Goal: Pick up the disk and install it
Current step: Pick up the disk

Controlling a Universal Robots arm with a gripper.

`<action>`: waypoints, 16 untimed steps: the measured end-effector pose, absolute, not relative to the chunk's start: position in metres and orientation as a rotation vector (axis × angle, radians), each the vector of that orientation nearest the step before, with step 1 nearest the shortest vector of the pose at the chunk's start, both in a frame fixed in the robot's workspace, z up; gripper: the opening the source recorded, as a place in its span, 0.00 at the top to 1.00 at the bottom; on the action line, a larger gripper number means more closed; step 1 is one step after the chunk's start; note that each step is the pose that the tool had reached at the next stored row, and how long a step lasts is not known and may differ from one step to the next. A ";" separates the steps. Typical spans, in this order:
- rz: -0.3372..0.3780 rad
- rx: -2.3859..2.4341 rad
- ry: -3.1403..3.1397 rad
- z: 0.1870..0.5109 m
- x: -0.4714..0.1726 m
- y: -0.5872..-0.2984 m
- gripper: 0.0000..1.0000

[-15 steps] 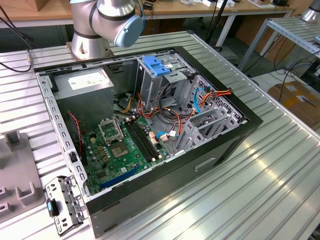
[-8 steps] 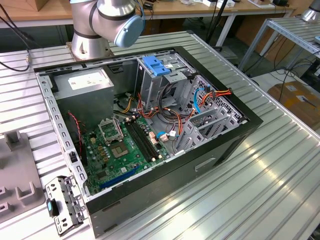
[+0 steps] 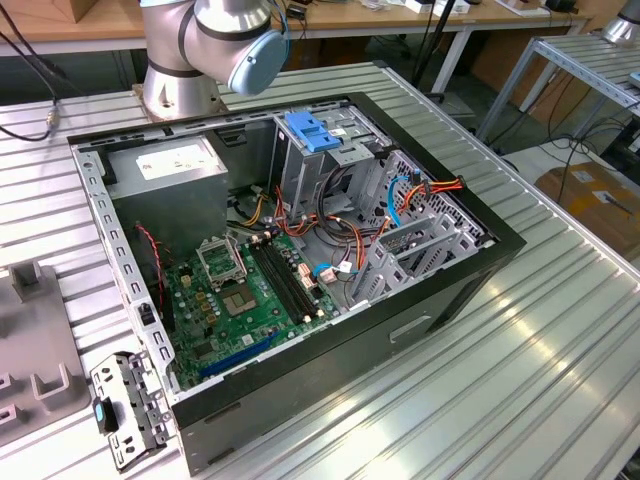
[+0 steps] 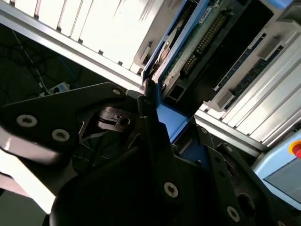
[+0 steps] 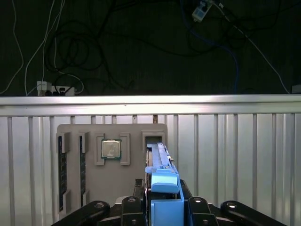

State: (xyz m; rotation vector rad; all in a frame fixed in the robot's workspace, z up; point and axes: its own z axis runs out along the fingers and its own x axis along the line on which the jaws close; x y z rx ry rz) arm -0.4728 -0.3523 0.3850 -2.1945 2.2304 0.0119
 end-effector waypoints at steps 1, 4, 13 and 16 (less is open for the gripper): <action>0.012 -2.194 2.230 0.386 -0.473 -0.352 0.63; 0.012 -2.194 2.230 0.386 -0.473 -0.352 0.63; 0.012 -2.194 2.230 0.388 -0.473 -0.352 0.63; 0.012 -2.194 2.230 0.390 -0.473 -0.352 0.63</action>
